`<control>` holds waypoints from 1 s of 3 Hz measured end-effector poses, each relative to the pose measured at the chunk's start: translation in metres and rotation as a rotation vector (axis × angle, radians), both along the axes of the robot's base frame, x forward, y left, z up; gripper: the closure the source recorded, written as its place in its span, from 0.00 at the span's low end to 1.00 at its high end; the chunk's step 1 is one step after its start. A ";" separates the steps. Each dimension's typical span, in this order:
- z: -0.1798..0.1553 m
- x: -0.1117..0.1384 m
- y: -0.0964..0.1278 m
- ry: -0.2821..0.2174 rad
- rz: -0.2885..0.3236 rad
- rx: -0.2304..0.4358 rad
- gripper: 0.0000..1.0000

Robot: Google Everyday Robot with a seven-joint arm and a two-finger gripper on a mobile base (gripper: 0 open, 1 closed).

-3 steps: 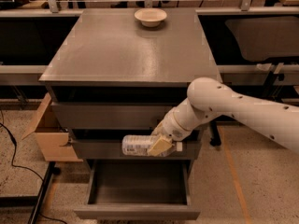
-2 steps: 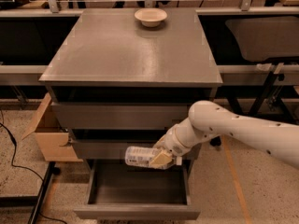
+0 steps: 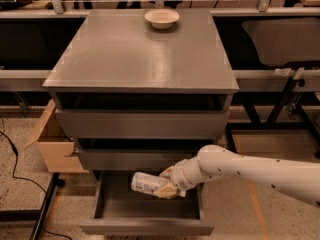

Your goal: Place blue plastic bottle into bottom drawer

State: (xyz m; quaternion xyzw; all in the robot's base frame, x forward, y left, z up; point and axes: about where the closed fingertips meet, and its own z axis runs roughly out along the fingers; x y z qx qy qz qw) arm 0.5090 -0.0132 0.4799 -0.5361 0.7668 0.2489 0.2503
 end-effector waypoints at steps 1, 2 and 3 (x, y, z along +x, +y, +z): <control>-0.051 0.003 0.013 0.004 -0.040 0.043 1.00; -0.111 0.005 0.027 0.061 -0.080 0.071 1.00; -0.111 0.005 0.027 0.061 -0.080 0.070 1.00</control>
Offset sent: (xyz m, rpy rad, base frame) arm 0.0180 0.0352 -0.1611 0.0864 0.0957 -0.1280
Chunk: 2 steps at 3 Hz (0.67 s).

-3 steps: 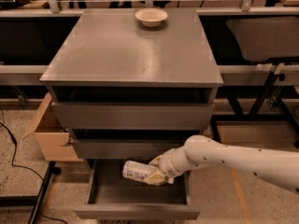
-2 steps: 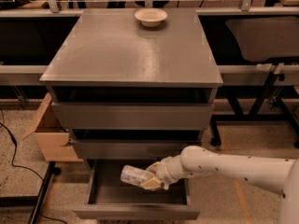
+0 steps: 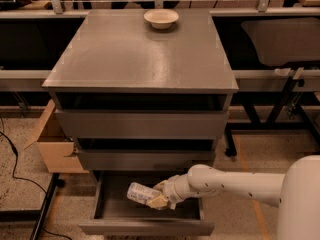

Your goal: Place blue plastic bottle into bottom drawer

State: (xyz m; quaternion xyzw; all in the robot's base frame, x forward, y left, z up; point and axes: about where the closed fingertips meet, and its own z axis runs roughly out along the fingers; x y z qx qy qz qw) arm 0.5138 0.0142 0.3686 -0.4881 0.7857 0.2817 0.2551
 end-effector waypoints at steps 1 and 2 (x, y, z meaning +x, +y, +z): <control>-0.021 0.012 -0.005 -0.029 -0.012 -0.035 1.00; -0.049 0.029 -0.015 -0.056 -0.033 -0.061 1.00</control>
Offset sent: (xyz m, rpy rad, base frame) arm 0.0609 -0.0345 -0.0888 -0.0911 -0.1003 -0.0750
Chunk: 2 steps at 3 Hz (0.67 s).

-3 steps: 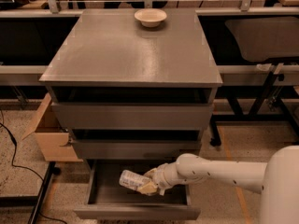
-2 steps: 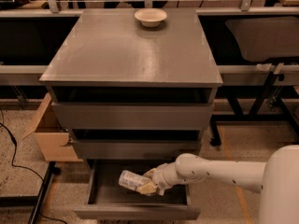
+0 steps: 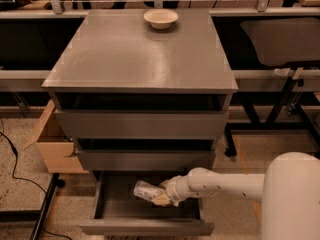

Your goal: Place blue plastic bottle into bottom drawer

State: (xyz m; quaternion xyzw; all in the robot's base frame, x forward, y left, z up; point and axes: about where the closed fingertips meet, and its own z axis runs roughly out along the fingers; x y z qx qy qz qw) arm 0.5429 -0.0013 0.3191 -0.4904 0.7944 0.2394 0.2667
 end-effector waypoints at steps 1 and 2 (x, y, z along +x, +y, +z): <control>-0.036 0.024 -0.012 -0.011 -0.042 -0.006 0.97; -0.034 0.020 -0.010 -0.009 -0.035 -0.005 0.74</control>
Offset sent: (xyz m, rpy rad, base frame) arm 0.0178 -0.0104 -0.0292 -0.0075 -0.0095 -0.0294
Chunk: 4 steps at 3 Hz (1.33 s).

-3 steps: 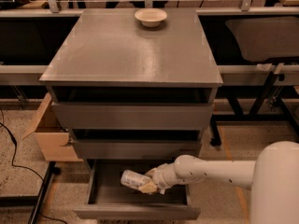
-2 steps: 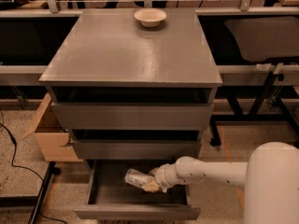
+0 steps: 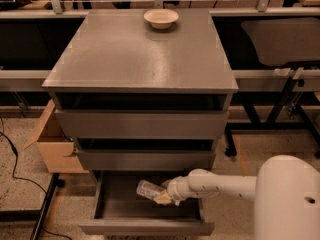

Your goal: Place blue plastic bottle into bottom drawer

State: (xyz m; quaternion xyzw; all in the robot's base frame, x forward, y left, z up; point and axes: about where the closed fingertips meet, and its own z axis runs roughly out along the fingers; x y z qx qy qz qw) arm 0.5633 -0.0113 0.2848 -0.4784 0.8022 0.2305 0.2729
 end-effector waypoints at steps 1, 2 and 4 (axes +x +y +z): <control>-0.001 -0.001 0.002 0.002 0.002 0.001 0.52; -0.002 -0.002 0.003 0.004 0.004 0.002 0.27; 0.001 -0.005 0.003 -0.005 0.003 0.019 0.00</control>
Offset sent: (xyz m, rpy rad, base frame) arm -0.0007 0.0014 -0.0009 0.0009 0.0016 0.0018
